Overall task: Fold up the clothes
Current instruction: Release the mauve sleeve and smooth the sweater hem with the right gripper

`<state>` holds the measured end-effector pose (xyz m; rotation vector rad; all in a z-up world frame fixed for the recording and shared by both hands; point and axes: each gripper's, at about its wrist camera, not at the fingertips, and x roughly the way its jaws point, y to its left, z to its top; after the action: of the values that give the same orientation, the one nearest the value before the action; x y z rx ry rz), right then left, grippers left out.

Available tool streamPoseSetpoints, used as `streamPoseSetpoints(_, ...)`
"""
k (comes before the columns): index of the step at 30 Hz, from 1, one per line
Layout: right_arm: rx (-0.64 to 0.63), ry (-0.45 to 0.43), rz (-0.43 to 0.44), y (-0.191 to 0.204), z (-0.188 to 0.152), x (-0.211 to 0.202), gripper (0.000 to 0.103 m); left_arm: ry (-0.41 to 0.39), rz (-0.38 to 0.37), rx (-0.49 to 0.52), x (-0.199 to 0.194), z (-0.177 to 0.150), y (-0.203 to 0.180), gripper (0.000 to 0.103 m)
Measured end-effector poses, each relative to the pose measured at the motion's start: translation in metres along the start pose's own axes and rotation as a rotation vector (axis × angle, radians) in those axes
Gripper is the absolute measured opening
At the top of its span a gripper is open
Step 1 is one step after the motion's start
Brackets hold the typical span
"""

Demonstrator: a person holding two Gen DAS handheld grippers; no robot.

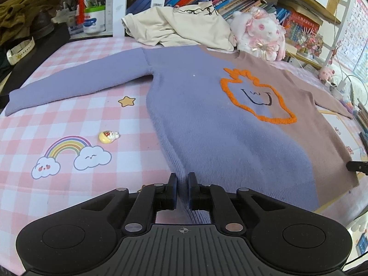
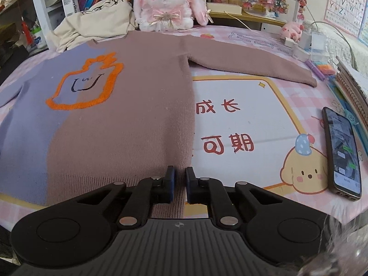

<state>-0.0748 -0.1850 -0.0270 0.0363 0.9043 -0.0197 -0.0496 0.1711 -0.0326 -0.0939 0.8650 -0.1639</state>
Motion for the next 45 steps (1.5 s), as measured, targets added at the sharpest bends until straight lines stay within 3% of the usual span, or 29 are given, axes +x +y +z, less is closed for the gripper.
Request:
streamPoseSetpoints(25,0.027,-0.006,-0.041,0.002,0.000,0.001,0.010,0.004,-0.028,-0.006,0.000,-0.003,0.006,0.008)
streamPoseSetpoints(36,-0.011,-0.009,0.010,-0.004,0.000,0.001,0.013,-0.009,0.073,0.013,-0.004,-0.006,-0.010,0.014)
streamPoseSetpoints(38,-0.038,-0.005,0.022,-0.005,0.001,0.001,0.013,-0.019,0.099,0.005,-0.008,-0.004,-0.017,0.018)
streamPoseSetpoints(40,-0.051,0.001,0.042,-0.007,0.004,0.001,0.021,-0.031,0.118,-0.004,-0.012,-0.002,-0.023,0.026)
streamPoseSetpoints(41,-0.055,0.003,0.054,-0.008,0.006,0.001,0.036,-0.038,0.128,-0.009,-0.015,-0.001,-0.026,0.034)
streamPoseSetpoints(42,-0.060,0.006,0.065,-0.010,0.007,0.001,0.043,-0.046,0.138,-0.012,-0.017,0.000,-0.030,0.036)
streamPoseSetpoints(45,-0.119,-0.006,0.098,-0.010,0.012,0.000,0.045,-0.090,0.178,-0.011,-0.022,0.003,-0.045,0.053)
